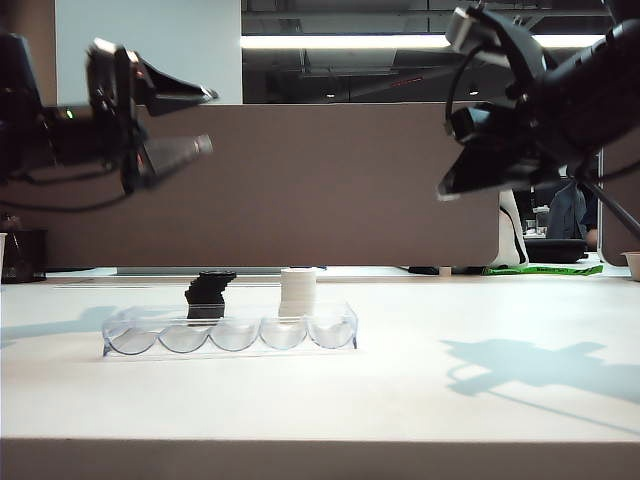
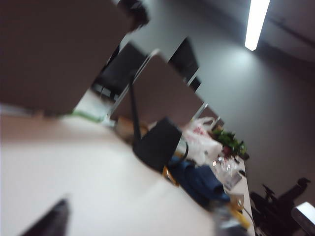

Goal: Pick up the chip in the box and place it on the pile of chips with the same color.

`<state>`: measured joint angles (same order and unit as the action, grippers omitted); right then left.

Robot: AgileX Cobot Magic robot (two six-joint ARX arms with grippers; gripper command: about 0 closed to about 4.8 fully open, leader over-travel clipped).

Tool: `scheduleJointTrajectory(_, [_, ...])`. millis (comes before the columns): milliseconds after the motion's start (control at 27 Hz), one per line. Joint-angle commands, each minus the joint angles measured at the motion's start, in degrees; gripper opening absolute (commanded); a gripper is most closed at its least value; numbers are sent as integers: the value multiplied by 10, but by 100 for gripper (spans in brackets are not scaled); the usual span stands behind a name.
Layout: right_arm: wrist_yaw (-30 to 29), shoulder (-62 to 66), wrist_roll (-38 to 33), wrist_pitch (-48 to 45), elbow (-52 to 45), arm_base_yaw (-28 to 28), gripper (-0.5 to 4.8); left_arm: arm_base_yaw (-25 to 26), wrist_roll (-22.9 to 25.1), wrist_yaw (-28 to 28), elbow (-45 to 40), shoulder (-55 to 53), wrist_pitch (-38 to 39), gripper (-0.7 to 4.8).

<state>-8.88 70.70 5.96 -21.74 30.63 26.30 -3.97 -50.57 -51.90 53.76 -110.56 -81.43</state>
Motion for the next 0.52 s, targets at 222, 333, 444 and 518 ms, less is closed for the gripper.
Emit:
scheduleJointTrajectory(222, [87, -77, 0, -39, 3, -32, -6, 84, -33, 21, 0, 43, -21, -2])
scheduleJointTrajectory(333, [85, -104, -4, -36, 3, -68, -6, 108, -33, 19, 0, 59, -21, -2])
scheduleJointTrajectory(444, [48, -127, -7, -28, 3, -112, -6, 123, -32, 17, -1, 75, -20, -2])
scheduleJointTrajectory(518, [16, -141, -18, -12, 3, -148, -6, 132, -32, 17, -1, 85, -20, -2])
